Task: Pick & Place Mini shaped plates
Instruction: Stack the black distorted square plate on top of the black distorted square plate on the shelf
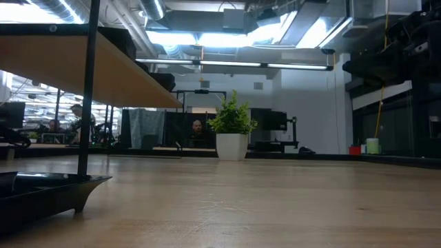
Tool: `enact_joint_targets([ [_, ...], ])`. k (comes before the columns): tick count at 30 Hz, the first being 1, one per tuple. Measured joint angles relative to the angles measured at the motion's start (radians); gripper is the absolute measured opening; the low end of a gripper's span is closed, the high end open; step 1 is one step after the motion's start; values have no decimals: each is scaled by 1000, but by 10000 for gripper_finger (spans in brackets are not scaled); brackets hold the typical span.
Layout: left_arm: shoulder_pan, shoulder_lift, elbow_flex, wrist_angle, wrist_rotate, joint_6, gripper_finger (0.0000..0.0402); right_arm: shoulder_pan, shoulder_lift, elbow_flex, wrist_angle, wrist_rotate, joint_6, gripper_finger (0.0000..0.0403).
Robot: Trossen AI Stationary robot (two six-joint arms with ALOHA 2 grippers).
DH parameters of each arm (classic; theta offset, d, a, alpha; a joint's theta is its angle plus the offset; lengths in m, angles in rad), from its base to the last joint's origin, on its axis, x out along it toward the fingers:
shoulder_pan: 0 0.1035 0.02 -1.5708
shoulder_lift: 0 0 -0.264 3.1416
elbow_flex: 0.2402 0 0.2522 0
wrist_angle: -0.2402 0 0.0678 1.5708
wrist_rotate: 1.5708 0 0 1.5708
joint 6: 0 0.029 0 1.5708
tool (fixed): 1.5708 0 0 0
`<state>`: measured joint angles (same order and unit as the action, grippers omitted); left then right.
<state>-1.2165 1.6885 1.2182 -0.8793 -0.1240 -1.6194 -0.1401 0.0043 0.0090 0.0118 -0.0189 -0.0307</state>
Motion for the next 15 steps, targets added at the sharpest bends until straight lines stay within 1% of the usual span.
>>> enact_joint_targets([
  [4, -6, 2, 0, -17, -3, 1, 3, 0, 0, 0, 0, 0, 0, 53],
  [10, -6, 2, 0, -48, -3, 70, 6, 0, 0, 0, 0, 0, 0, 53],
  [15, -6, 2, 0, -93, -6, 101, 29, 0, 0, 0, 0, 0, 0, 53],
])
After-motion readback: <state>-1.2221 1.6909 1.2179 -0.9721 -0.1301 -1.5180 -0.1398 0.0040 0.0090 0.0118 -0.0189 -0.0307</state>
